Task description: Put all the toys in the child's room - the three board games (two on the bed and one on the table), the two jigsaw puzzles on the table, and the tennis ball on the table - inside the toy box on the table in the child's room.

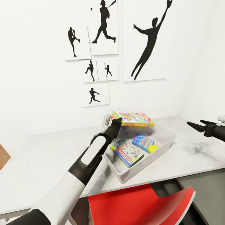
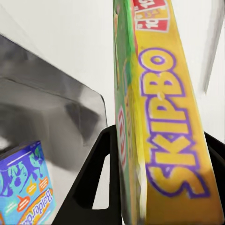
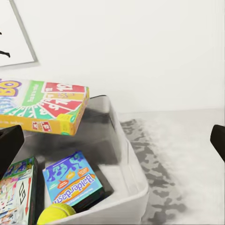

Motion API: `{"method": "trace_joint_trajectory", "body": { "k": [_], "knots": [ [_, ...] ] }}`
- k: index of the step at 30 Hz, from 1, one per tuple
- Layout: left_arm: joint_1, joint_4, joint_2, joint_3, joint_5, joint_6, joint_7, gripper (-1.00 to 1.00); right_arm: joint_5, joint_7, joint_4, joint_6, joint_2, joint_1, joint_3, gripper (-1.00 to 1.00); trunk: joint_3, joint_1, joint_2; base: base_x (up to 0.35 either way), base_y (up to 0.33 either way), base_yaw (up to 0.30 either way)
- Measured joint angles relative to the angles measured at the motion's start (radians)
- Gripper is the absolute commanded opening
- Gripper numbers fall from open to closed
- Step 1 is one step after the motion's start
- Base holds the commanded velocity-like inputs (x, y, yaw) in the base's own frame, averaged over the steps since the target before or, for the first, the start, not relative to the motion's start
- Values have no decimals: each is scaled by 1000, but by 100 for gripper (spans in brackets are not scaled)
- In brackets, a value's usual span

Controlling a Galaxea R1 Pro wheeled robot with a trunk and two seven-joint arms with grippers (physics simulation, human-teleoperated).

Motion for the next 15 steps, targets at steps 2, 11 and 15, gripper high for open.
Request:
{"method": "trace_joint_trajectory", "body": {
  "k": [2, 11, 15],
  "knots": [
    [0, 1, 0, -1, 0, 0, -1, -100, 0, 0, 0, 1, 0, -1, 0, 100, 0, 0, 0, 0, 0, -184],
    [45, -41, 35, -14, -17, 38, 48, -100, -6, 6, 2, 24, 31, -13, -1, 100, 0, 0, 0, 0, 0, 0],
    [68, -62, 35, -14, -16, 60, 72, -100, -6, 6, 2, 24, 31, -13, -1, 100, 0, 0, 0, 0, 0, 0]
  ]
}}
